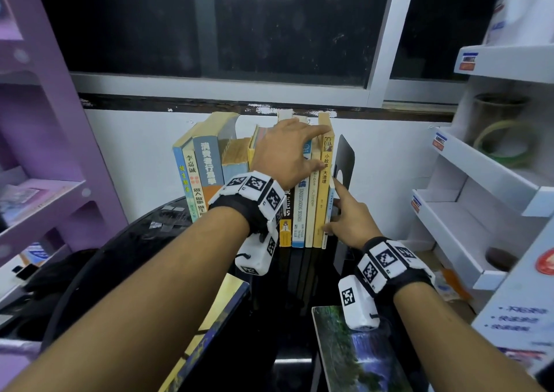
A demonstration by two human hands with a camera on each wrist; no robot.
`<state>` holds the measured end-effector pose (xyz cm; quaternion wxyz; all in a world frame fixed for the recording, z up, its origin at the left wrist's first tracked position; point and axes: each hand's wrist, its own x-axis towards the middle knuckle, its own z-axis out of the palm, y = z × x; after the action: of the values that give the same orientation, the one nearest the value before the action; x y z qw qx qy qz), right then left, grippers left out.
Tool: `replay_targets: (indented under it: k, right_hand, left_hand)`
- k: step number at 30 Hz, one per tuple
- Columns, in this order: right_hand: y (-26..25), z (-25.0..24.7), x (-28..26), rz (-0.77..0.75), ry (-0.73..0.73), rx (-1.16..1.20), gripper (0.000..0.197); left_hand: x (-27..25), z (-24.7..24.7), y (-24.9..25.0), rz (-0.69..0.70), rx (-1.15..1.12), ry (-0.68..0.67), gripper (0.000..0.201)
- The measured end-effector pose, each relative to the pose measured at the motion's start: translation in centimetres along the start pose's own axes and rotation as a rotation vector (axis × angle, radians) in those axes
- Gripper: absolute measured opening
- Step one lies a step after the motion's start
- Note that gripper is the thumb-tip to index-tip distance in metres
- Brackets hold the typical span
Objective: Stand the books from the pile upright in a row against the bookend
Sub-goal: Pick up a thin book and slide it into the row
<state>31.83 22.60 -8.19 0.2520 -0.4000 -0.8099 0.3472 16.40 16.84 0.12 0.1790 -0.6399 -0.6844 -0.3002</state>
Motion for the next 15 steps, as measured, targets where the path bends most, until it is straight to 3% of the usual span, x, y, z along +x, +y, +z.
replay_targets:
  k: [15]
  right_hand:
    - [0.61, -0.28, 0.36, -0.005, -0.075, -0.020, 0.102]
  left_hand:
    - [-0.05, -0.10, 0.04, -0.001, 0.000, 0.003, 0.064]
